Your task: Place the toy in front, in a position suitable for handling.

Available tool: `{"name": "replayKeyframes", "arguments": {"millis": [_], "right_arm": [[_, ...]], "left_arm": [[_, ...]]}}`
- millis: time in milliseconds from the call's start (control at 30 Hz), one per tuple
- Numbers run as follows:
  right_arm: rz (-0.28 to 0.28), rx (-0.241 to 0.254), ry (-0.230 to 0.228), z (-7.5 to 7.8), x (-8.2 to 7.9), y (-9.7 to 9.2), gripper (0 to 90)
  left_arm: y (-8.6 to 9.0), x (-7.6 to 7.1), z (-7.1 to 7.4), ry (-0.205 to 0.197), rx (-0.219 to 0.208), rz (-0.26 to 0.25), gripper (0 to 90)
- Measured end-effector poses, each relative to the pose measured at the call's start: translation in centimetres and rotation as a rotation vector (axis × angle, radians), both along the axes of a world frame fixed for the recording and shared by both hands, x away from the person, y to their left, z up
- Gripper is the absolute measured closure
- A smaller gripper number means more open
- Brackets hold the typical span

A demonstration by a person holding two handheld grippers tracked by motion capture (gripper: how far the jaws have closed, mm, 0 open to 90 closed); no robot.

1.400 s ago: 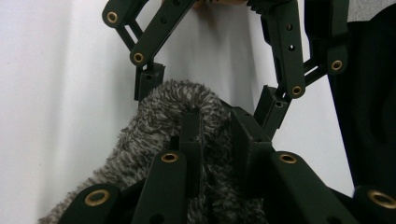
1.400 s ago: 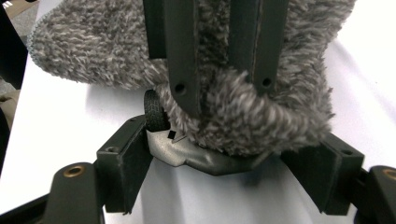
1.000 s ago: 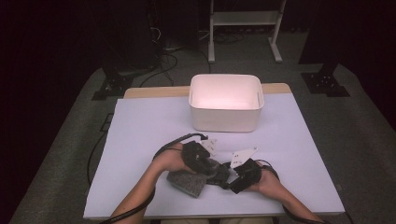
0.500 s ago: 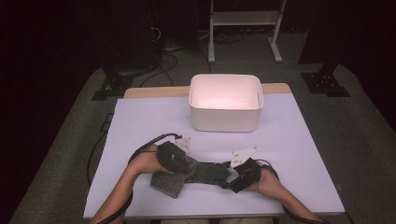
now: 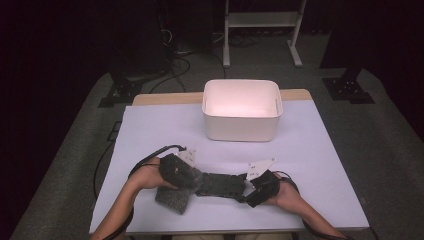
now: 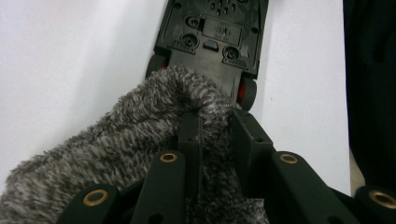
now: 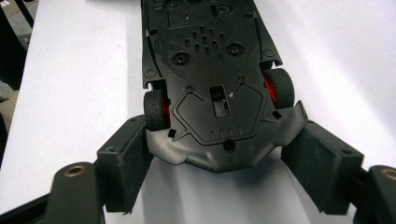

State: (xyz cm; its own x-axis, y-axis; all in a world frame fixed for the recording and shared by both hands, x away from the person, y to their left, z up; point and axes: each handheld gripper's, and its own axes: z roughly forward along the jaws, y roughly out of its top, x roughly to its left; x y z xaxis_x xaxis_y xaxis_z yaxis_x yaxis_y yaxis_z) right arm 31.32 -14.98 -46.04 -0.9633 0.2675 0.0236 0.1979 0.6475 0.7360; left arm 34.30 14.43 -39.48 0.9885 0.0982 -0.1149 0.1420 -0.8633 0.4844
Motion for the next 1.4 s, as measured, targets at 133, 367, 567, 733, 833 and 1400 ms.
{"name": "replayKeyframes", "arguments": {"millis": [133,367,567,733,833,1400], "right_arm": [[-0.001,0.002,0.001,0.0,0.0,0.0,24.4],[0.0,0.006,-0.007,0.2,0.0,0.1,24.4],[0.002,0.0,-0.013,0.1,0.0,0.1,24.4],[0.005,0.003,-0.014,0.1,0.0,0.1,24.4],[0.004,0.003,-0.009,0.1,0.0,0.1,24.4],[-0.002,0.01,-0.001,0.2,0.1,0.2,24.3]], "left_arm": [[-0.3,-0.5,0.0,0.013,-0.03,-0.031,74.4],[-2.5,-1.0,0.3,-0.002,-0.013,-0.097,74.4],[-4.4,-1.3,0.4,-0.006,0.002,-0.149,74.3],[-3.4,-1.1,0.4,-0.012,0.03,-0.124,73.8],[-2.1,-1.1,0.4,-0.01,0.025,-0.089,73.7],[-3.4,0.4,0.5,-0.032,0.019,-0.071,73.7]]}}
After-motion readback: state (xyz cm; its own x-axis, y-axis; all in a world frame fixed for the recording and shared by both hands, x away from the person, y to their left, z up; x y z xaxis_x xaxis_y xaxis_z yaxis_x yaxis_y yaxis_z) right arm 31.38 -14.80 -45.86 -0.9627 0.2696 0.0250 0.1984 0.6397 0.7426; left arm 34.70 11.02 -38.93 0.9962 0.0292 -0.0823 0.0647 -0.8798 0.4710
